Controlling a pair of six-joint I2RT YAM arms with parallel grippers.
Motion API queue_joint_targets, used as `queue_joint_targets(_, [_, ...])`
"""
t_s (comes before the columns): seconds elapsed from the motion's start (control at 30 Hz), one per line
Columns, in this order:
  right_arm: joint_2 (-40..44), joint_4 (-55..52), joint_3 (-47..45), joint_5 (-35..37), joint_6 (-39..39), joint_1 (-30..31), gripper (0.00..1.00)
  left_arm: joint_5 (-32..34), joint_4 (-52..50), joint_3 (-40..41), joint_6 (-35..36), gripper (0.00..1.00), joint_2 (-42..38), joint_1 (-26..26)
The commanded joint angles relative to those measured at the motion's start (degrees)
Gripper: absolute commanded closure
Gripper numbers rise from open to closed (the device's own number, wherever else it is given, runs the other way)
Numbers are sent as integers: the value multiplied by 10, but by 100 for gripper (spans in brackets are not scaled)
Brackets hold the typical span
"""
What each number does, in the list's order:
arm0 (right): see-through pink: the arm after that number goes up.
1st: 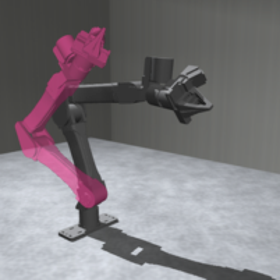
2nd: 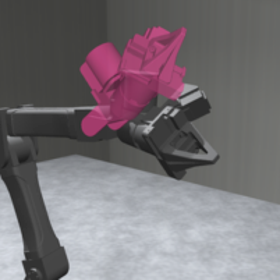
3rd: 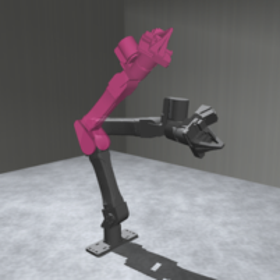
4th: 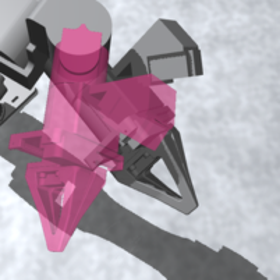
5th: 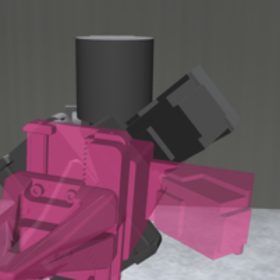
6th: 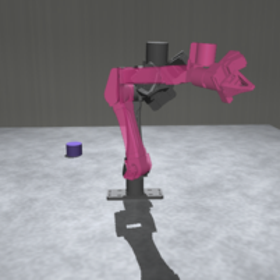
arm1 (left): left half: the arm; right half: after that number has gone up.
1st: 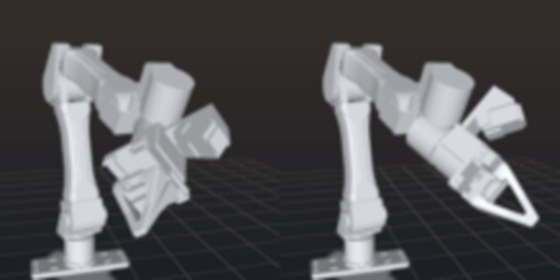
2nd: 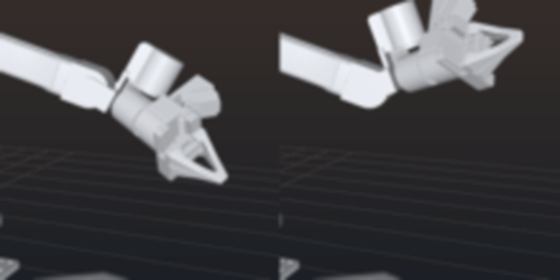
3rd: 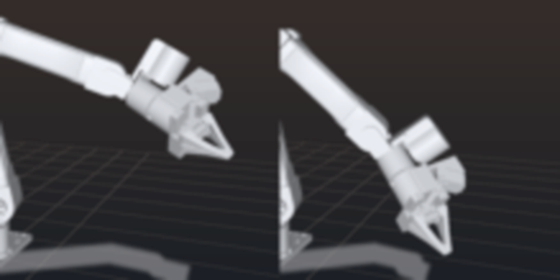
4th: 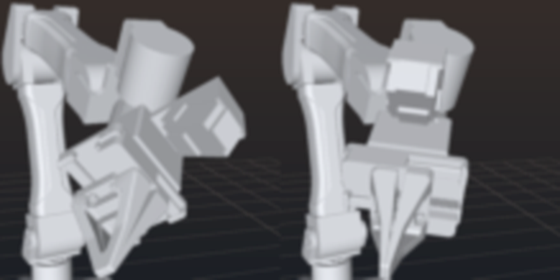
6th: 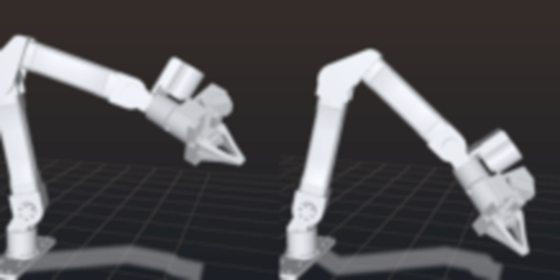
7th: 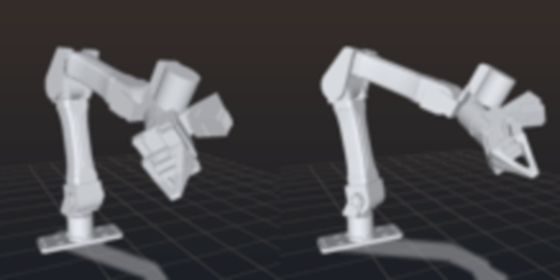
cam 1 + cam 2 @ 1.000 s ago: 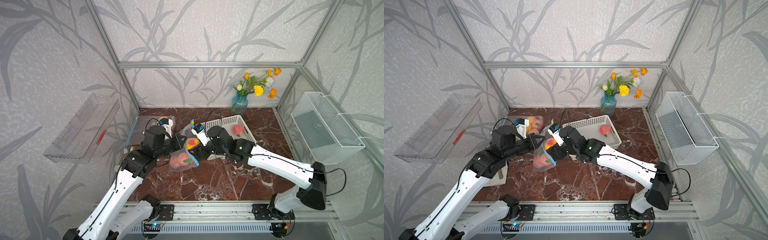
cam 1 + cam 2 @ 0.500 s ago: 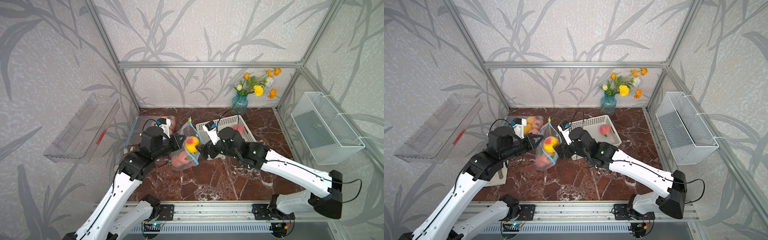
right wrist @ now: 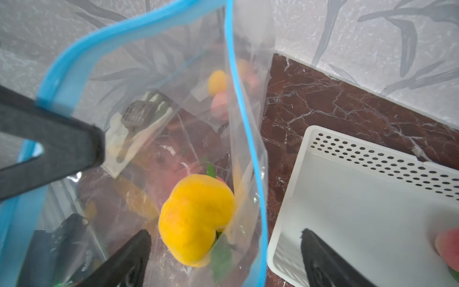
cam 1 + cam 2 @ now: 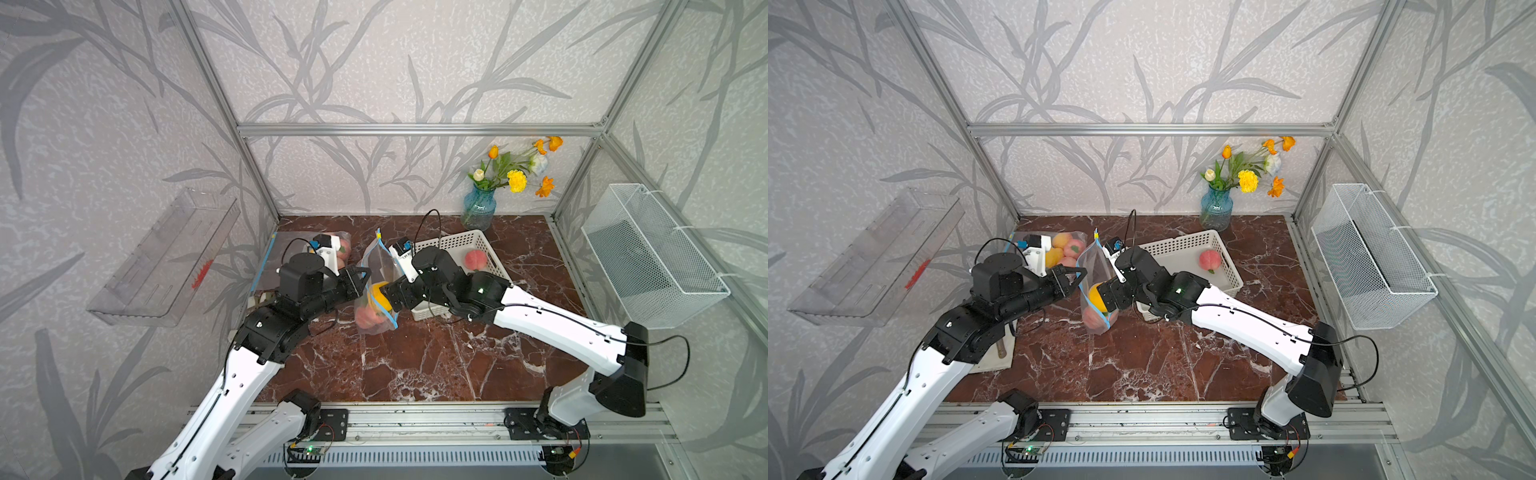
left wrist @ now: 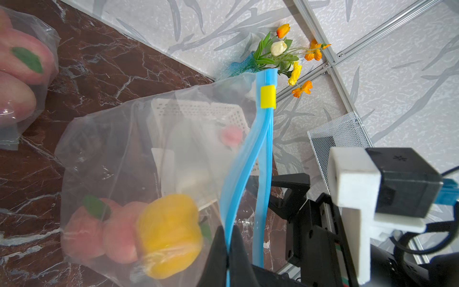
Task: Place the peach in a zip-top bag and seal the zipper
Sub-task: Place the peach in the zipper food storage bag.
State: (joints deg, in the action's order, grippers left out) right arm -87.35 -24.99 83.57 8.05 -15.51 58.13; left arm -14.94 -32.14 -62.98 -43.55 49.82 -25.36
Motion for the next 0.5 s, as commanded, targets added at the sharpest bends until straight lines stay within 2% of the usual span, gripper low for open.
queue_joint_targets(0.0, [54, 22, -24, 6, -9, -3, 6, 12, 6, -14, 9, 100, -8, 3])
queue_joint_targets(0.2, [96, 13, -68, 24, -27, -51, 2, 29, -3, -13, 12, 100, -12, 4])
queue_joint_targets(0.3, [103, -7, -91, 33, -41, -96, 1, 32, -8, -14, 14, 100, -15, 3])
queue_joint_targets(0.47, [83, -66, -105, 52, -66, -204, 1, 31, -14, -14, 14, 100, -17, 4])
